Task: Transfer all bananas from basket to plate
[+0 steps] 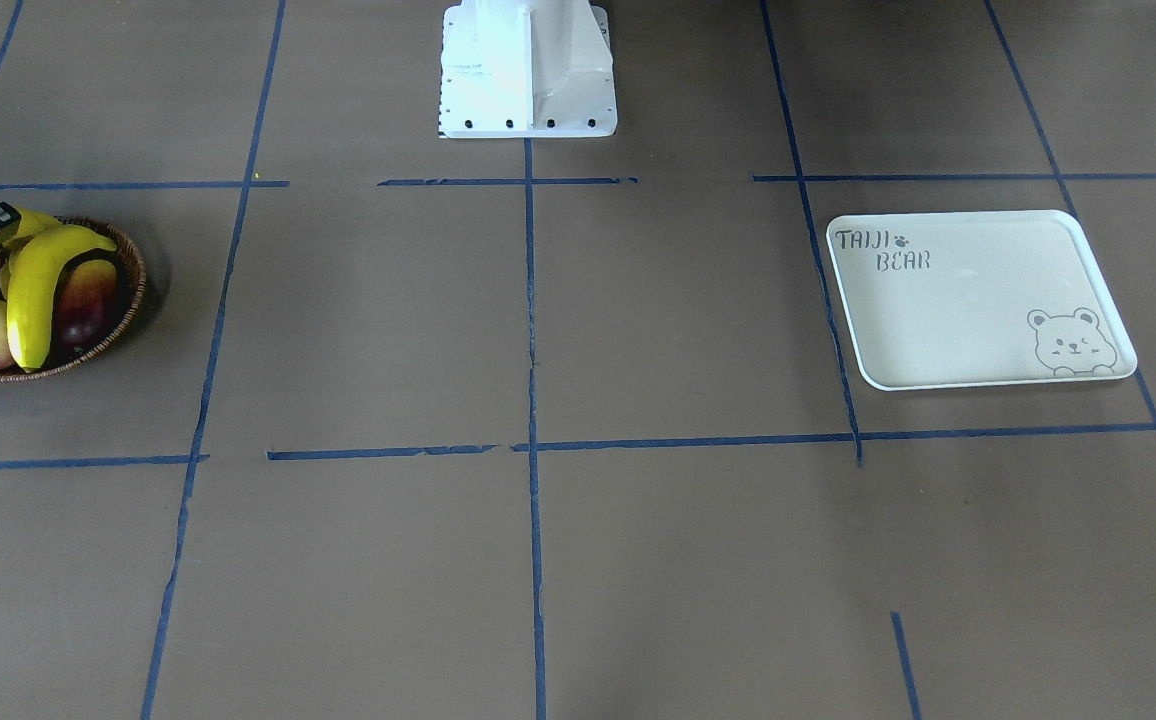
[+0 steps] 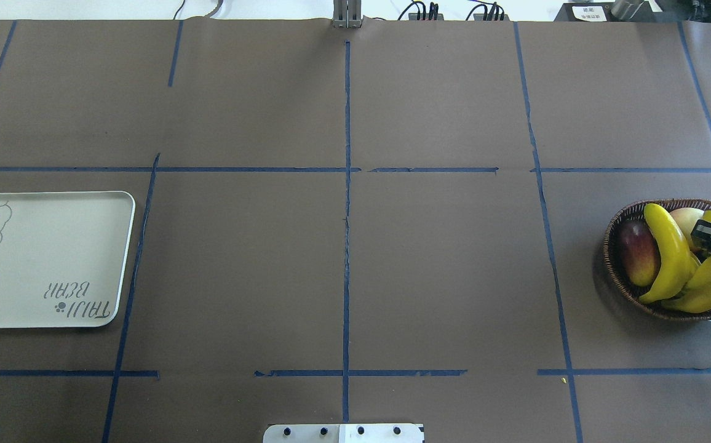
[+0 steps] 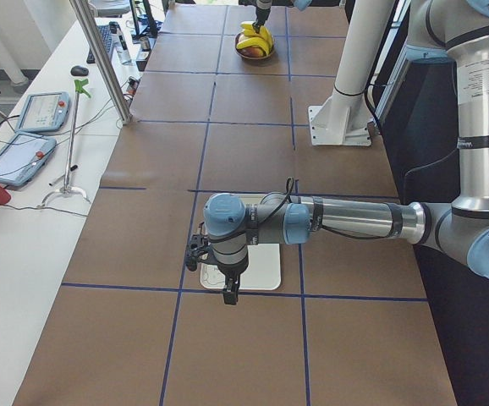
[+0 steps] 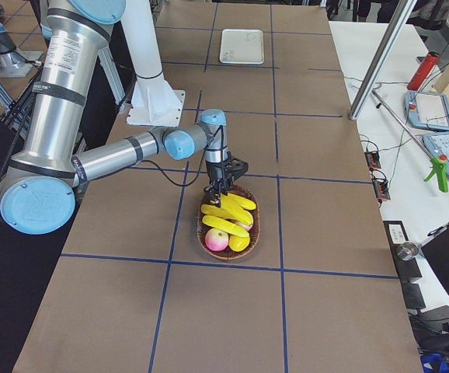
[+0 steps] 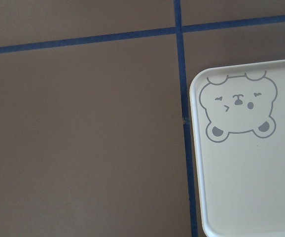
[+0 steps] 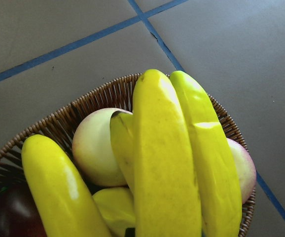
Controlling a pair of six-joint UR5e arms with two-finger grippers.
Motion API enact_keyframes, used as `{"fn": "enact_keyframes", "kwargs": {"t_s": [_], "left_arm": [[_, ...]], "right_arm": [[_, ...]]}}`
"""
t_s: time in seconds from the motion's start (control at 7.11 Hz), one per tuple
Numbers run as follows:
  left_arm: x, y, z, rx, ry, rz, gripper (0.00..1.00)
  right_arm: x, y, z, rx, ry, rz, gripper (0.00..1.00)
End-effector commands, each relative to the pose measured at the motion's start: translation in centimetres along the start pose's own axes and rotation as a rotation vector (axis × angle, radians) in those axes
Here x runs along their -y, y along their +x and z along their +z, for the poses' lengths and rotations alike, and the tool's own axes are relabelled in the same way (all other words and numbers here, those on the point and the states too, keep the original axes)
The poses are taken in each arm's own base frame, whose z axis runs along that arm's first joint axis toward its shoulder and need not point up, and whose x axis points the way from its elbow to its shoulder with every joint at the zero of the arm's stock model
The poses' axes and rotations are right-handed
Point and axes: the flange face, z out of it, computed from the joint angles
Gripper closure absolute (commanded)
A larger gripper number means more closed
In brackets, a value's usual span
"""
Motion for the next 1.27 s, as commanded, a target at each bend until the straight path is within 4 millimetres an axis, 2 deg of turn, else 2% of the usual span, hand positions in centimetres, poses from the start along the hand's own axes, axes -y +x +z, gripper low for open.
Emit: {"fn": "enact_keyframes", "kwargs": {"t_s": [0.0, 0.14, 0.28, 0.42, 0.7, 0.84, 0.98, 1.12], "left_arm": [[0.0, 0.0, 0.0, 0.000, -0.001, -0.001, 0.00], [-0.1, -0.1, 0.1, 0.001, -0.002, -0.003, 0.00], [0.0, 0.0, 0.0, 0.000, -0.002, -0.001, 0.00], [0.1, 0.5, -0.4, 0.002, 0.007, 0.008, 0.00], [1.0, 1.4, -1.7, 0.007, 0.033, 0.021, 0.00], [2.6, 2.7, -3.4, 0.010, 0.074, 0.060, 0.00], [5.5, 4.3, -5.6, 0.025, 0.151, 0.126, 0.00], [7.5, 5.7, -7.2, 0.015, 0.197, 0.169, 0.00]], "right_arm": [[0.3, 0.2, -5.2, 0.024, 0.016, -0.033, 1.00], [0.7, 1.0, -8.4, 0.014, 0.021, -0.117, 1.00], [0.8, -0.5, -10.9, 0.062, 0.029, -0.215, 1.00], [0.9, -3.1, -12.3, 0.122, 0.039, -0.272, 1.00], [0.7, -11.1, -15.6, 0.297, -0.027, -0.330, 0.99], [0.6, -13.6, -16.8, 0.340, -0.035, -0.345, 0.99], [-0.7, -16.9, -18.4, 0.392, -0.034, -0.392, 0.99], [-2.0, -19.9, -20.6, 0.448, -0.027, -0.455, 0.99]]}}
